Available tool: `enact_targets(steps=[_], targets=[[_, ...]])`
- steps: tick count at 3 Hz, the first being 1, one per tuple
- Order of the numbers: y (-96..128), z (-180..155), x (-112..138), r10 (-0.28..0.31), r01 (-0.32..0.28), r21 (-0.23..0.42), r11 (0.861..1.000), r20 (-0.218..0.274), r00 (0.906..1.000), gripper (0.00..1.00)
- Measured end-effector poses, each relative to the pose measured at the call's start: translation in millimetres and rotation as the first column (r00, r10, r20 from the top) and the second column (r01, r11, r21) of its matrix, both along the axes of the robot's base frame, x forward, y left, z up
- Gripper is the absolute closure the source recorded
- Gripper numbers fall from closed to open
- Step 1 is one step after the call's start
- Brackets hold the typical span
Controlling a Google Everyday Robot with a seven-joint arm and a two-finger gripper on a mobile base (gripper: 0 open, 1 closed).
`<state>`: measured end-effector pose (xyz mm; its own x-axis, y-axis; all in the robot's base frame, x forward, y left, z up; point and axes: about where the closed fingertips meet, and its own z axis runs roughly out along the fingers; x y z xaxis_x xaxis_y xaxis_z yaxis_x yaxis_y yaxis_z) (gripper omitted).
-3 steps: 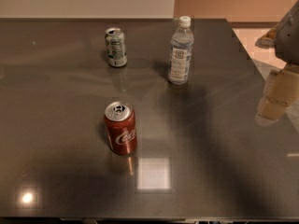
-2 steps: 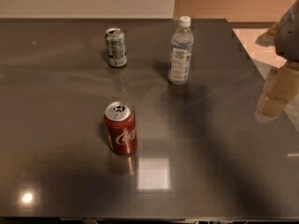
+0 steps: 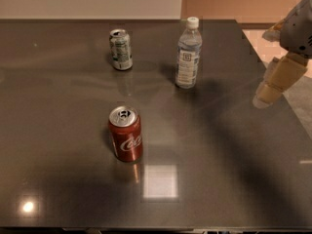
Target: Knock blue plastic bottle over
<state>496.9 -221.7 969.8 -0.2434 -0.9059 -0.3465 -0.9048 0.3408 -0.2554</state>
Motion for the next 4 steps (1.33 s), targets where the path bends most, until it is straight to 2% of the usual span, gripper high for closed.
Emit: enact_targets(steps=[1, 2, 3, 4], targets=[[0, -5, 37, -0.029, 0.026, 0.085, 0.996, 0.029, 0.9991, 0.0], [9, -7, 76, -0.047, 0.038, 0.179, 0.983, 0.05, 0.9977, 0.0], [21, -14, 108, -0.056, 0.042, 0.263, 0.964, 0.048, 0.9973, 0.0], [38, -23, 137, -0.051, 0.034, 0.343, 0.939, 0.042, 0.9978, 0.0]])
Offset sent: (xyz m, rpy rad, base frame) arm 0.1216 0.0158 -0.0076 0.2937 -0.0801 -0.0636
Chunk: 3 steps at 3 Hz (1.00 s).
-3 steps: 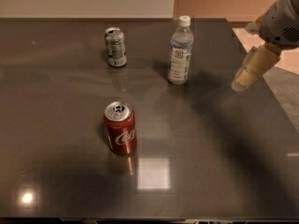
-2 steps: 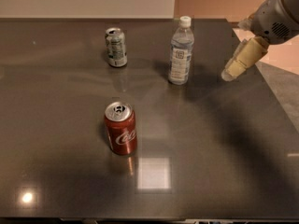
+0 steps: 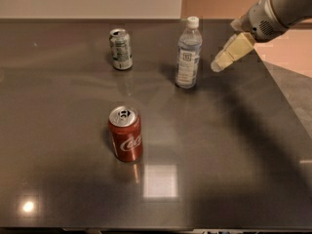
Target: Knock blue plastic bottle over
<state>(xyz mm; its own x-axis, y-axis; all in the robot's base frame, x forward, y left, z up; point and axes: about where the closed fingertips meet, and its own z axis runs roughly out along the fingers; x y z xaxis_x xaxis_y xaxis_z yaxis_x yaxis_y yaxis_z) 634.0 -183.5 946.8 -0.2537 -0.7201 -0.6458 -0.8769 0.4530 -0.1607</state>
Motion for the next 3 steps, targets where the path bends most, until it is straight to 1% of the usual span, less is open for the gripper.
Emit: enact_targets(steps=[1, 2, 3], targets=[[21, -8, 19, 0.024, -0.024, 0.06, 0.998, -0.002, 0.9997, 0.0], [40, -12, 31, 0.056, -0.056, 0.105, 0.993, 0.003, 0.9984, 0.0], [55, -15, 38, 0.08, -0.079, 0.144, 0.986, 0.002, 0.9968, 0.03]])
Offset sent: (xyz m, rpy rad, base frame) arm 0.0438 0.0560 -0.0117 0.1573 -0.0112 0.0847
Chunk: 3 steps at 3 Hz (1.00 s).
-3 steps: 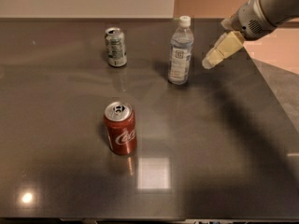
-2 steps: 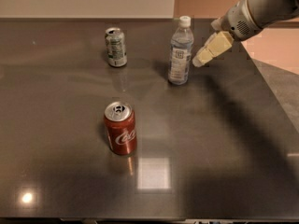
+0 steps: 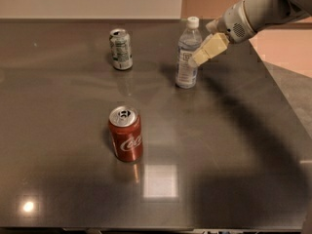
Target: Knock blue plastic bottle over
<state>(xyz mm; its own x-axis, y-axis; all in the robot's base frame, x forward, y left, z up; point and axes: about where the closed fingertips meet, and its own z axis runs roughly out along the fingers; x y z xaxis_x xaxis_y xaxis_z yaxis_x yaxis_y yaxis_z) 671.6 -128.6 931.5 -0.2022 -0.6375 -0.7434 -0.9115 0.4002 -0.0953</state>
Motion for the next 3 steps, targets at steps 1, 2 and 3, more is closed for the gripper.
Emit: enact_targets(steps=[1, 2, 3], targets=[[11, -1, 0, 0.02, -0.02, 0.034, 0.999, -0.007, 0.9998, 0.2], [18, 2, -5, 0.041, -0.04, 0.061, 0.997, -0.011, 0.9991, 0.44], [23, 10, -14, 0.059, -0.057, 0.062, 0.996, -0.015, 0.9982, 0.67]])
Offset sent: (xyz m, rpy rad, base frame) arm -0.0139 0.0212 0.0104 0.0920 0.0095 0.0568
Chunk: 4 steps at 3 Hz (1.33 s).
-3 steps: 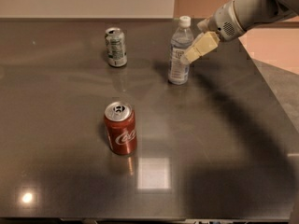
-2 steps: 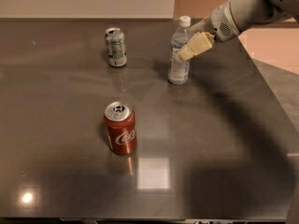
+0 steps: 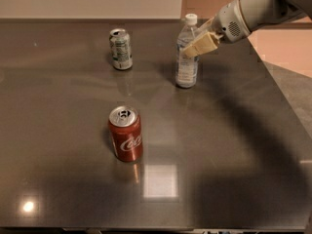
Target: Knock blue plastic bottle over
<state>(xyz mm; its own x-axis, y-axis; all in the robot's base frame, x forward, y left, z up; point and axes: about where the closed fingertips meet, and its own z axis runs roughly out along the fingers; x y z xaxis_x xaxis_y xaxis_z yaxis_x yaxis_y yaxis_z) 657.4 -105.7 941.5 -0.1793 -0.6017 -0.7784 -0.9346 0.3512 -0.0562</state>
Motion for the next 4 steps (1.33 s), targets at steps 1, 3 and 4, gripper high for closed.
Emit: enact_targets(steps=[1, 3, 4], targets=[[3, 15, -16, 0.023, -0.024, -0.083, 0.996, -0.008, 0.9997, 0.9], [3, 17, -50, 0.113, -0.139, -0.447, 0.884, -0.085, 0.9899, 1.0], [3, 2, -57, 0.136, -0.191, -0.547, 0.815, -0.141, 0.9807, 1.0]])
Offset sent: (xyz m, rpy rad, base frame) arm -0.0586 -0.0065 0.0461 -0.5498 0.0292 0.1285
